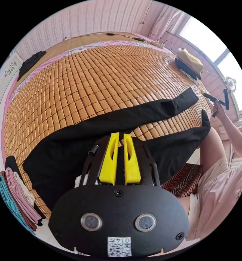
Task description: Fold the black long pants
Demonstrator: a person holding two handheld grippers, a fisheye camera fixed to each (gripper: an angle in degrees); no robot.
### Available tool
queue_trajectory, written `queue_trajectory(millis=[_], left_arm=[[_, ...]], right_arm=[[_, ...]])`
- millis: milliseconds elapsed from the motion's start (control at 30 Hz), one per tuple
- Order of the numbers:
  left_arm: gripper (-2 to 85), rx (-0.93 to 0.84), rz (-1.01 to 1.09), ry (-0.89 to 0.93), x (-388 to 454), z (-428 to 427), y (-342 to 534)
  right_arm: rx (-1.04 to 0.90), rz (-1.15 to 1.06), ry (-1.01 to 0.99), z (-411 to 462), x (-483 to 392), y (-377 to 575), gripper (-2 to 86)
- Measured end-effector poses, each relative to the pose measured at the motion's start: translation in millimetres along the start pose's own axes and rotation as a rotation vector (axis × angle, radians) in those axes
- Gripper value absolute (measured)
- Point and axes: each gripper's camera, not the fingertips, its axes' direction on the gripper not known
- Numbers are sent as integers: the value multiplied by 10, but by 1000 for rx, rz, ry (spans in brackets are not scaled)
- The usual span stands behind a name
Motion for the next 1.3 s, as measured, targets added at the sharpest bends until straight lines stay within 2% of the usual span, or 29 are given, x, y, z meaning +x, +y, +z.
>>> queue_trajectory(millis=[167, 200, 233, 333, 433, 500, 533, 633, 733, 800, 833, 1000, 1100, 1233, 1300], left_arm=[[53, -24, -48, -30, -137, 105, -130], [50, -64, -63, -26, -176, 191, -148], [45, -43, -74, -13, -203, 189, -141], [6, -65, -81, -3, -249, 192, -141], [-3, 6, -61, -45, -270, 92, -122], [-5, 141, -78, -40, -303, -108, -75], [-5, 234, -88, -22, -324, -240, -21], [-6, 297, -97, 9, -346, -350, 91], [-7, 211, -81, 37, -329, -172, 188], [-7, 154, -79, 37, -314, -30, 244], [-7, 146, -74, 39, -296, 12, 275], [-7, 264, -83, 3, -287, -240, 250], [-7, 320, -82, -11, -343, -344, 63], [-6, 214, -190, -49, -522, 13, -355], [-3, 135, -232, -32, -605, 210, -453]], right_arm=[[-110, -35, 14, 628, -189, -321, 86], [-154, -48, 67, 794, -219, -322, 63], [-105, -64, 83, 772, -243, -307, 52], [-134, -109, 57, 821, -278, -344, 6], [14, -99, -35, 586, -180, -501, -2], [250, -99, -148, 175, -64, -592, -4], [297, -99, -165, 87, -32, -590, -4], [385, -64, -250, -92, 169, -484, -3], [279, -71, -207, 118, 284, -261, -3], [70, -45, -126, 491, 368, -78, -4], [35, -36, -129, 554, 385, -42, -4], [159, 11, -190, 225, 400, -100, -4], [144, 41, -194, 129, 437, -461, -2], [44, 114, -177, 591, 485, -966, 3], [-76, 156, -43, 1077, 499, -1137, 6]])
